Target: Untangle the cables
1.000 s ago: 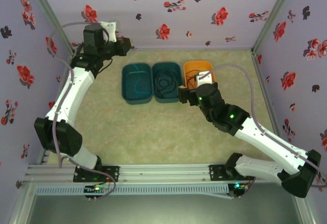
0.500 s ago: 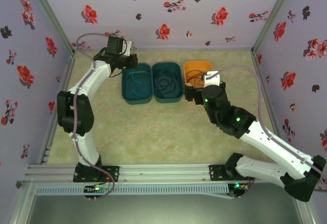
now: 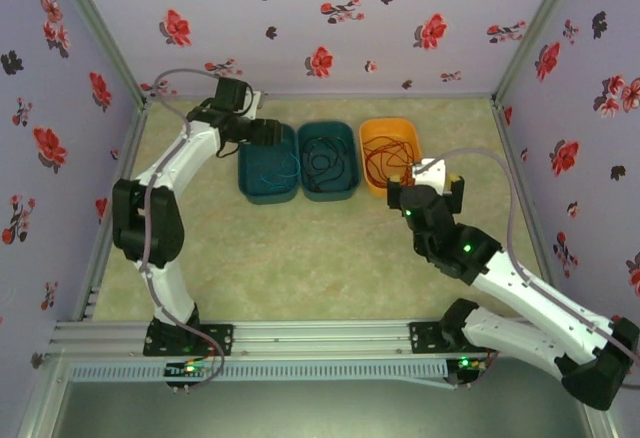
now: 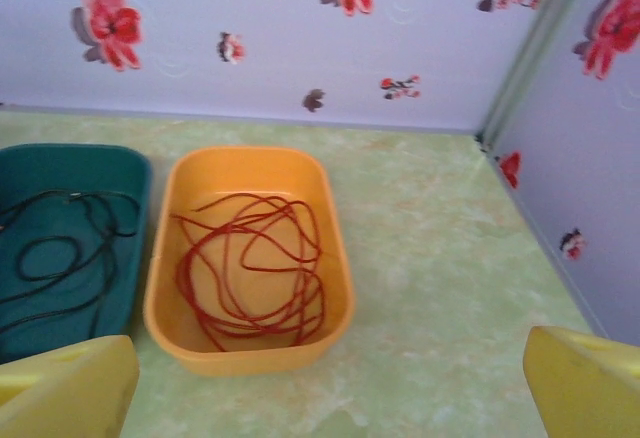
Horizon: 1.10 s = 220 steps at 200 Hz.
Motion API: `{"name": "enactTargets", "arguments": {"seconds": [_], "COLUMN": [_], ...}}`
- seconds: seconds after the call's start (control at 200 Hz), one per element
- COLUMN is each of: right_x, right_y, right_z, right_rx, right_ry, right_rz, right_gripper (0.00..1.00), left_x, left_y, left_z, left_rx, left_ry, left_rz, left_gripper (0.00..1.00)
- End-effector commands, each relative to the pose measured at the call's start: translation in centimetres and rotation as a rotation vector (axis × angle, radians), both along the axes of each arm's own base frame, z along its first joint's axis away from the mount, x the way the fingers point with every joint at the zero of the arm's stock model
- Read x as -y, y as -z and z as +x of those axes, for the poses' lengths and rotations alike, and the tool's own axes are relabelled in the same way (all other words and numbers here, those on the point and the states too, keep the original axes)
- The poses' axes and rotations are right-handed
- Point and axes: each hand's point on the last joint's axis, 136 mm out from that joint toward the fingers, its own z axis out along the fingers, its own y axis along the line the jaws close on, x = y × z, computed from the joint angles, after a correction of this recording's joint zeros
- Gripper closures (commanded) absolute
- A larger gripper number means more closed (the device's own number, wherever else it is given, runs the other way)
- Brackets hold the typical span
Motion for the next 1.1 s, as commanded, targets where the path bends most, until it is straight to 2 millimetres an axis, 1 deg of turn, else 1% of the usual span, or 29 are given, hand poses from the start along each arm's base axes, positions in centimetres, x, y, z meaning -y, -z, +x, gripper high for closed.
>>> {"name": "enactTargets", "arguments": {"seconds": [0.0,0.035,0.08,0.145,0.17,0.185,0.205,0.22,0.235,0.25,0.305,0.325,0.33,0.4,0.47,0.54,0.635,0.685,0.72,0.785,0.825,0.88,0.895,0.96,1.0,1.015,1.025,1.065,1.095], "right_x": [2.6,3.8,5.0,5.5,5.7,5.8,6.0,6.2,6.4,6.5,7.2,7.5,7.5,8.4,9.0,9.4,10.2,10.7,10.9,11.4,11.7,12.1,12.2,12.3,12.5,12.5,12.5,12.7,12.8], "right_y": [-0.9,-0.8,-0.7,-0.2,-0.2,0.0,0.2,0.4,0.5,0.6,1.2,1.5,1.6,2.3,3.1,3.6,4.6,5.2,5.6,6.2,6.5,6.8,6.9,7.4,7.7,7.8,8.0,8.3,8.3], "right_z": [-0.1,-0.4,-0.8,-0.9,-1.0,-1.0,-1.0,-1.0,-1.0,-1.0,-0.9,-0.9,-0.9,-0.7,-0.5,-0.4,0.0,0.1,0.2,0.3,0.3,0.3,0.4,0.4,0.4,0.3,0.3,0.3,0.3], "right_rx": [0.074,0.092,0.115,0.141,0.152,0.156,0.160,0.162,0.163,0.164,0.160,0.154,0.152,0.141,0.134,0.134,0.126,0.107,0.093,0.067,0.054,0.050,0.047,0.035,0.030,0.029,0.026,0.023,0.025], "right_ry": [0.100,0.160,0.210,0.216,0.218,0.220,0.224,0.227,0.232,0.237,0.262,0.269,0.272,0.304,0.319,0.330,0.351,0.365,0.372,0.392,0.407,0.427,0.429,0.434,0.443,0.447,0.448,0.456,0.459], "right_rz": [0.040,0.065,0.094,0.098,0.096,0.093,0.089,0.086,0.081,0.077,0.059,0.050,0.048,0.033,0.030,0.034,0.063,0.078,0.086,0.098,0.100,0.107,0.108,0.111,0.112,0.112,0.113,0.116,0.117], "right_gripper": [0.01,0.01,0.01,0.01,0.01,0.01,0.01,0.01,0.01,0.01,0.01,0.01,0.01,0.01,0.01,0.01,0.01,0.01,0.01,0.01,0.01,0.01,0.01,0.01,0.01,0.01,0.01,0.01,0.01], "left_x": [-2.3,-2.9,-4.1,-6.0,-6.7,-7.2,-7.7,-8.3,-8.7,-9.2,-11.0,-11.7,-11.8,-13.9,-15.6,-16.7,-17.5,-17.4,-17.1,-16.2,-15.1,-13.3,-12.4,-9.1,-7.1,-6.5,-6.0,-4.5,-3.4], "left_y": [-4.4,-4.9,-5.6,-6.4,-6.3,-6.7,-6.4,-6.8,-6.7,-7.0,-6.5,-6.7,-6.3,-5.7,-4.0,-2.3,-0.2,0.2,0.1,-1.3,-2.2,-3.0,-3.4,-4.1,-4.1,-4.5,-4.3,-4.4,-3.9], "left_z": [-1.9,-2.7,-3.6,-5.2,-5.9,-6.2,-6.7,-7.1,-7.6,-8.0,-9.7,-10.3,-10.4,-12.5,-14.7,-16.3,-17.8,-18.2,-18.2,-17.6,-16.9,-15.6,-15.2,-13.7,-12.9,-12.6,-12.3,-11.4,-10.6], "left_rx": [0.118,0.141,0.175,0.232,0.250,0.268,0.275,0.296,0.306,0.323,0.364,0.385,0.381,0.450,0.494,0.543,0.559,0.553,0.551,0.547,0.530,0.482,0.474,0.446,0.437,0.440,0.431,0.412,0.389], "left_ry": [-0.045,-0.063,-0.098,-0.167,-0.190,-0.207,-0.225,-0.244,-0.257,-0.274,-0.332,-0.358,-0.362,-0.439,-0.491,-0.525,-0.543,-0.541,-0.536,-0.523,-0.496,-0.445,-0.423,-0.342,-0.299,-0.290,-0.282,-0.263,-0.250], "left_rz": [0.061,0.069,0.083,0.092,0.093,0.090,0.095,0.093,0.099,0.098,0.115,0.118,0.123,0.121,0.133,0.135,0.126,0.111,0.082,0.013,-0.035,-0.075,-0.081,-0.062,-0.045,-0.046,-0.041,-0.043,-0.034], "left_gripper": [0.07,0.01,0.00,0.00,0.00,0.00,0.00,0.00,0.00,0.00,0.00,0.00,0.00,0.00,0.00,0.00,0.00,0.00,0.00,0.00,0.00,0.00,0.00,0.00,0.00,0.00,0.00,0.00,0.00]}}
